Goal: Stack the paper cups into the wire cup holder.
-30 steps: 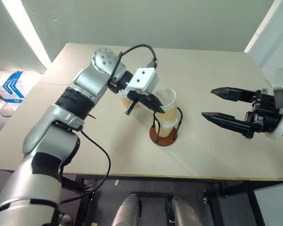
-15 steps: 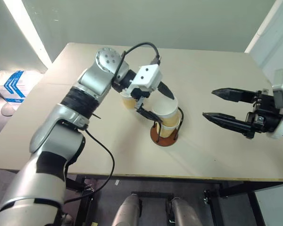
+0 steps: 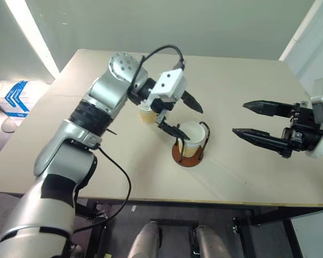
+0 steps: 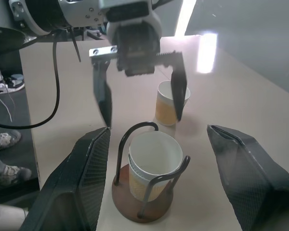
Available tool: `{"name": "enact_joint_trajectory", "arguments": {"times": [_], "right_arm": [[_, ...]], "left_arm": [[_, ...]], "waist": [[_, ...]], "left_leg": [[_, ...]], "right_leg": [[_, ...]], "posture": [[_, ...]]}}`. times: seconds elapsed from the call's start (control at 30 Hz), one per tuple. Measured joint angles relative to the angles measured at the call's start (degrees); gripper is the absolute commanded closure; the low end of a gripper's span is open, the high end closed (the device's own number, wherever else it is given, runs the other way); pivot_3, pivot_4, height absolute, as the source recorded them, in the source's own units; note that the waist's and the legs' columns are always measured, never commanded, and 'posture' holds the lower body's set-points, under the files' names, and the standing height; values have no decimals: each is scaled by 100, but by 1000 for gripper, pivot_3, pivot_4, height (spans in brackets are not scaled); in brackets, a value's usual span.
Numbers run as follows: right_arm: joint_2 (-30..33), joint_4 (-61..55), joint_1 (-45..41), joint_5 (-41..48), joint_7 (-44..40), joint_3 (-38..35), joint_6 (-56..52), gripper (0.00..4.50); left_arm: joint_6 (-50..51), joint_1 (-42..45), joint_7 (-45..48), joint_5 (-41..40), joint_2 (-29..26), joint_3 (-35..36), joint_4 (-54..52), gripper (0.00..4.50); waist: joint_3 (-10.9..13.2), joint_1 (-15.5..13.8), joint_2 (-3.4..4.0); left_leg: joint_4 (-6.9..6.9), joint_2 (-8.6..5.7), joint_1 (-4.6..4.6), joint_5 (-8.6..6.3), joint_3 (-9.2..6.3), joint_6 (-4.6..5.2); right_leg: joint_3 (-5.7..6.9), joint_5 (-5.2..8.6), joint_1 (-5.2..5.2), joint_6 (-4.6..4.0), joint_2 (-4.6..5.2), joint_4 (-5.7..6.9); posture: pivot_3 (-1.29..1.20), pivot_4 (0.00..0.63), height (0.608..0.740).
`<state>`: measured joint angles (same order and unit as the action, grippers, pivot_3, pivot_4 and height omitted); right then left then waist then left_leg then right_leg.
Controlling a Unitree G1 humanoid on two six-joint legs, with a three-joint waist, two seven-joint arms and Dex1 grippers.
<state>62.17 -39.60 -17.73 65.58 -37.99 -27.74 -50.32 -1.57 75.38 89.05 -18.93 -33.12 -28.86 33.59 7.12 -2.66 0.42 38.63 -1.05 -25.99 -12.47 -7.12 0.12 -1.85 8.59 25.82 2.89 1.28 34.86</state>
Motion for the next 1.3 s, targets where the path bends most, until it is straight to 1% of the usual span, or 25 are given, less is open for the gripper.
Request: {"name": "enact_joint_trajectory", "arguments": {"times": [0.07, 0.1, 0.17, 0.27, 0.4, 0.57, 0.87, 1.1, 1.3], "right_arm": [[-4, 7, -9, 3, 19, 25, 5, 1120], [-18, 19, -53, 3, 25, 112, 9, 1120], [-59, 43, -105, 11, 25, 249, 11, 1120], [-77, 144, -339, 11, -6, 508, 30, 1120], [-77, 289, -554, -11, -146, 725, 85, 1120], [-77, 397, -614, -62, -267, 876, 114, 1120], [-73, 458, -705, -106, -350, 888, 116, 1120], [-36, 452, -705, -95, -350, 887, 70, 1120], [0, 449, -705, -71, -351, 887, 47, 1120]], "left_arm": [[-297, 10, -298, 447, -129, 128, 368, 87], [-505, 14, -603, 804, -219, 151, 591, 87], [-740, 11, -989, 1271, -340, 182, 868, 87], [-914, -82, -1362, 1846, -486, 212, 929, 87], [-974, -331, -1617, 2423, -563, 212, 942, 87], [-1160, -371, -1834, 2956, -555, 202, 1031, 87], [-1727, -316, -2435, 3828, -217, 95, 2057, 87], [-2080, -52, -2818, 4287, 32, 66, 2578, 87], [-2234, -19, -2971, 4489, 140, 52, 2855, 87]], "waist": [[0, 8, 0], [0, 19, 0], [0, 26, 1], [0, 30, 1], [0, 3, 1], [0, -3, 1], [0, -3, 1], [0, -2, 1], [0, -3, 1]], "left_leg": [[0, 1, 2, 0, 0, 0], [0, 1, 5, 0, 2, 0], [0, 1, 2, 0, 1, 0], [1, -5, -3, -2, 1, 4], [1, -10, -7, -4, -3, 8], [1, -16, -7, -8, -4, 12], [1, -19, -5, -7, -3, 11], [2, -21, -4, -7, -2, 12], [1, -21, -4, -7, -1, 12]], "right_leg": [[0, 0, 0, 0, 0, 1], [0, 1, 0, 0, -1, 2], [0, 1, 2, 0, -1, 1], [-2, 1, 2, -1, 0, -2], [-3, 5, 4, -7, 2, -3], [-3, 5, 4, -8, 7, -1], [-2, 3, 4, -13, 10, 3], [-2, 3, 5, -13, 11, 2], [-2, 3, 5, -12, 11, 2]], "posture": [[0, 150, 740], [0, 150, 740], [0, 150, 740], [0, 150, 740], [0, 150, 740], [0, 150, 740], [0, 150, 740], [0, 150, 740], [0, 150, 740]]}}
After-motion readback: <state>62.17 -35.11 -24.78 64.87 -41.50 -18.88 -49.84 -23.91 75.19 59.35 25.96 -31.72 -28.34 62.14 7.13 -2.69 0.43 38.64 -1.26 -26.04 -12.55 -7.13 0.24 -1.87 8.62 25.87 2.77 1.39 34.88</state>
